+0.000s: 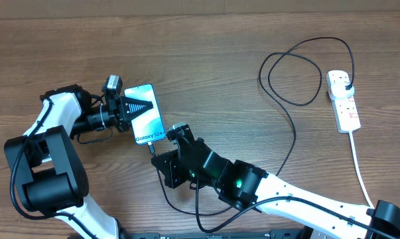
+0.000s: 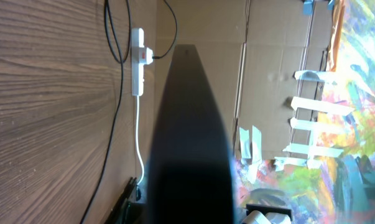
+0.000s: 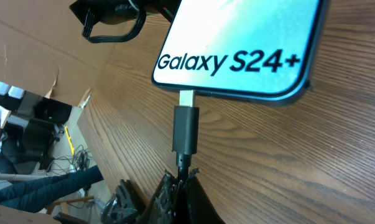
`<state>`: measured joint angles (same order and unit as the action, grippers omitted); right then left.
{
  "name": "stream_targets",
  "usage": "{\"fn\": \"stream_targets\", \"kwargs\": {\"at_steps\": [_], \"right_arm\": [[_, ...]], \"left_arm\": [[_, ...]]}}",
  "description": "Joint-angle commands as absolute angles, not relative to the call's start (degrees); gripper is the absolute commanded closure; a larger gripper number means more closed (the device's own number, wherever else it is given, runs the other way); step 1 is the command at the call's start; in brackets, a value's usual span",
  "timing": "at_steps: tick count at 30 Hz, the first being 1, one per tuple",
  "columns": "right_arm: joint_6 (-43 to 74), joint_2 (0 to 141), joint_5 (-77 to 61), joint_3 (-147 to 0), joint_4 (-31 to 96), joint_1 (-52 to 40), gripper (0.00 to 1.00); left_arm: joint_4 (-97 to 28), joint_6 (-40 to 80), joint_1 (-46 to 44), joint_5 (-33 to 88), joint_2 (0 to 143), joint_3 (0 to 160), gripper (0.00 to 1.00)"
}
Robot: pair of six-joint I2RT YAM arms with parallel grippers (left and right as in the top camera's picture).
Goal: Plug charger to phone and switch on socket
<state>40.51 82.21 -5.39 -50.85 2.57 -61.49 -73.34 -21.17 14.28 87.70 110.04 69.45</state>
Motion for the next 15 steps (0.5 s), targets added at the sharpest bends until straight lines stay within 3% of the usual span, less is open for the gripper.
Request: {"fn": "stream_targets", "kwargs": {"at_steps": [1, 15], "right_arm": [[40.73, 81.41, -4.56, -50.59, 2.04, -61.28, 0.96], [40.71, 81.41, -4.54, -50.59, 2.85, -61.28, 0.96]], "left_arm": [[-73.73, -22.22, 13.69, 90.54, 109.36, 69.47, 0.96], [-74.94, -21.19, 13.72, 90.54, 109.36, 69.47, 0.96]]}}
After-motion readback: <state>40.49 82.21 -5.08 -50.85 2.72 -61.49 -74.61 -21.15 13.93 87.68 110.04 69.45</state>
